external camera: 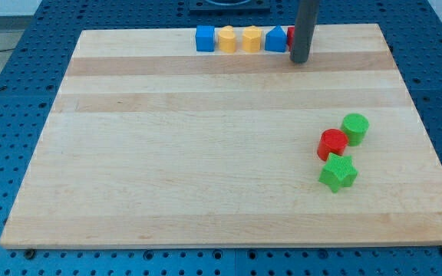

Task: Move the green circle to the center of the board

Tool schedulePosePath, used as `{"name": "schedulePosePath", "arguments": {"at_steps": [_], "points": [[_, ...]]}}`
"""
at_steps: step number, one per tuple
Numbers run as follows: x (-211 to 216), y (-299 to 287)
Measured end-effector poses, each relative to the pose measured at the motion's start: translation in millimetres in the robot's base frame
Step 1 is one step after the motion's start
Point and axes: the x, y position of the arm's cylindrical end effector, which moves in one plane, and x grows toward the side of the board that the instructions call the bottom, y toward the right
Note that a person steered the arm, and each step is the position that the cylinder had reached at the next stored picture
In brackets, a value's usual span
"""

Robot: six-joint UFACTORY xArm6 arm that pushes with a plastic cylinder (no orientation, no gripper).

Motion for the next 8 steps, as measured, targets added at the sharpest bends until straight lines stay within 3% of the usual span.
{"name": "schedulePosePath", "arguments": {"at_steps": [2, 4, 8], "points": [[53.5, 60.5], [146.1, 90.0], [187.3, 29.4]]}}
